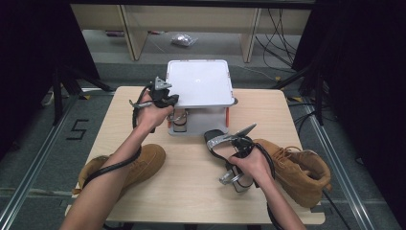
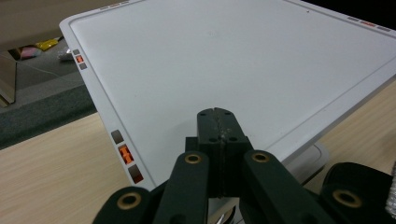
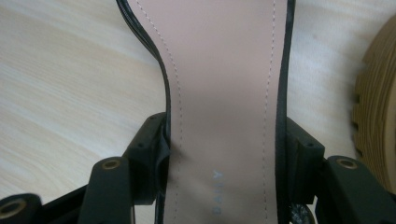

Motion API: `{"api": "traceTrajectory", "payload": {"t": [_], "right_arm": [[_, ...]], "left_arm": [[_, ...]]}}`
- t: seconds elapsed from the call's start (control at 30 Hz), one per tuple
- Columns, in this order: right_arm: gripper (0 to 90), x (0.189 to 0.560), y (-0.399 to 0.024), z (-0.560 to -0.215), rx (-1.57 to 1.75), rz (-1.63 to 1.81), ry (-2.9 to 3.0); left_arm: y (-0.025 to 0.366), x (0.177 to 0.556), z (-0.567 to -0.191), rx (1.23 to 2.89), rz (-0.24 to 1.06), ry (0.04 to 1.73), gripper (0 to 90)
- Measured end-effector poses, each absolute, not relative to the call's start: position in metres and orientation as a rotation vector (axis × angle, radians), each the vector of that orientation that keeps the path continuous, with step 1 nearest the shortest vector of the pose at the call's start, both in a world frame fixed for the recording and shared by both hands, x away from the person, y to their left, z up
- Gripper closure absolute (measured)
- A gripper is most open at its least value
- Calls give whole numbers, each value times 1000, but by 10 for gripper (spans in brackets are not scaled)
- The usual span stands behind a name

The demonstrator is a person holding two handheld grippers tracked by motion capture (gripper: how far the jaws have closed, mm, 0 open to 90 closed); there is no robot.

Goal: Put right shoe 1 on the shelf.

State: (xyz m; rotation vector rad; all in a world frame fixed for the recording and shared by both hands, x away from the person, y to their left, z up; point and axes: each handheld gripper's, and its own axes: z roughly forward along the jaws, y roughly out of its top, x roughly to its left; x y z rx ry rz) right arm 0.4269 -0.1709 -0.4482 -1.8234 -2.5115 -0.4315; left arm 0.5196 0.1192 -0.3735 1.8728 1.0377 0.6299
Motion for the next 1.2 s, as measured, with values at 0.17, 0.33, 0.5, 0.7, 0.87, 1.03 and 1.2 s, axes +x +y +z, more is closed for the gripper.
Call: {"api": "traceTrajectory", "payload": {"t": [0.17, 0.33, 0.5, 0.7, 0.87, 1.03, 1.2], "right_arm": [[433, 432, -167, -448, -1818, -511, -2517], [433, 436, -166, -447, -1819, -515, -2501], [433, 438, -164, -448, -1847, -537, -2476], [434, 441, -163, -447, -1868, -562, -2447], [434, 445, -165, -448, -1850, -602, -2503], [434, 447, -162, -446, -1820, -659, -2521], [434, 448, -158, -443, -1894, -614, -2430]], "left_arm": [[120, 520, -373, 1875, 621, 1042, 896], [119, 520, -374, 1858, 621, 1041, 896], [120, 520, -373, 1876, 625, 1040, 896], [118, 520, -374, 1860, 624, 1043, 896], [119, 520, -374, 1864, 624, 1042, 896], [119, 520, -373, 1875, 625, 1039, 896], [119, 520, -373, 1874, 625, 1039, 896]]}}
